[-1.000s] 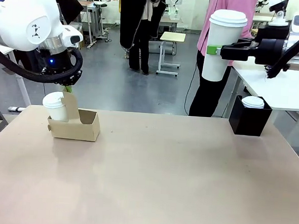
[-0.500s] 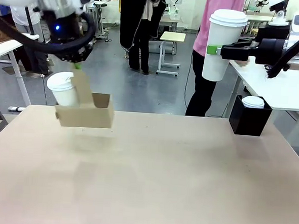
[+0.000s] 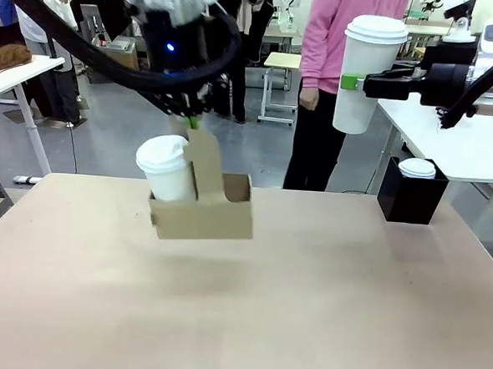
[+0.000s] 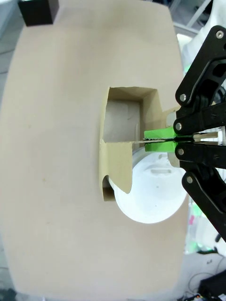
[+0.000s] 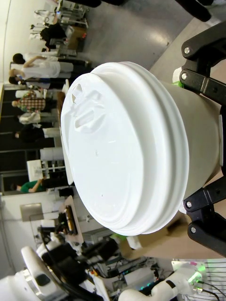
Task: Pour a drink into a cup and package it in a carrier.
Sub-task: Position the Cup Carrier in the center of the table.
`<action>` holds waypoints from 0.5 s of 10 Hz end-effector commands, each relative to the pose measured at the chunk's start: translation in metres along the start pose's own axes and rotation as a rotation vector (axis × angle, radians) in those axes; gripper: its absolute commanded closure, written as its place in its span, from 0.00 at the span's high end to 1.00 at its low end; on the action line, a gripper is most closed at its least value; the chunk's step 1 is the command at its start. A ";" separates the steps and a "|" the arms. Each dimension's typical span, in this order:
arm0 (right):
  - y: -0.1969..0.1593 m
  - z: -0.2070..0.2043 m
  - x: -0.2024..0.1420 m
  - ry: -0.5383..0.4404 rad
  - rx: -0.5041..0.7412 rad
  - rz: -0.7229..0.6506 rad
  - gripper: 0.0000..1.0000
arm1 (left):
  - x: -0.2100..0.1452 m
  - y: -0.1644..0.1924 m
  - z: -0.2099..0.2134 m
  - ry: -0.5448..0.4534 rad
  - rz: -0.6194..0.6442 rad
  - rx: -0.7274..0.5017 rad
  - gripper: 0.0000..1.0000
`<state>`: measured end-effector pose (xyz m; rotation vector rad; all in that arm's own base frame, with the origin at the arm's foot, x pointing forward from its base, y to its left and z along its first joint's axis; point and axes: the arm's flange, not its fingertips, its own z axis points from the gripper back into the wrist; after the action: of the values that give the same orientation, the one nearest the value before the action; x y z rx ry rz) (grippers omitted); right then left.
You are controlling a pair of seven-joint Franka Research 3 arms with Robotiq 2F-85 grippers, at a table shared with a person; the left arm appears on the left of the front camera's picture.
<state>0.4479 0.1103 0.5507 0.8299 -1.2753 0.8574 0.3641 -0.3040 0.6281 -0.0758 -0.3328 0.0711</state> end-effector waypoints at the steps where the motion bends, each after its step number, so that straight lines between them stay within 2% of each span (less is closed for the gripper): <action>1: 0.001 -0.002 0.003 -0.008 0.001 0.003 0.81 | -0.017 -0.017 -0.021 0.000 0.018 0.007 0.02; 5: 0.001 -0.002 0.003 -0.008 0.001 0.003 0.81 | -0.049 -0.044 -0.072 0.013 -0.006 0.054 0.02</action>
<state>0.4479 0.1102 0.5507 0.8299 -1.2754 0.8576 0.3458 -0.3545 0.5540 -0.0368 -0.2872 0.0542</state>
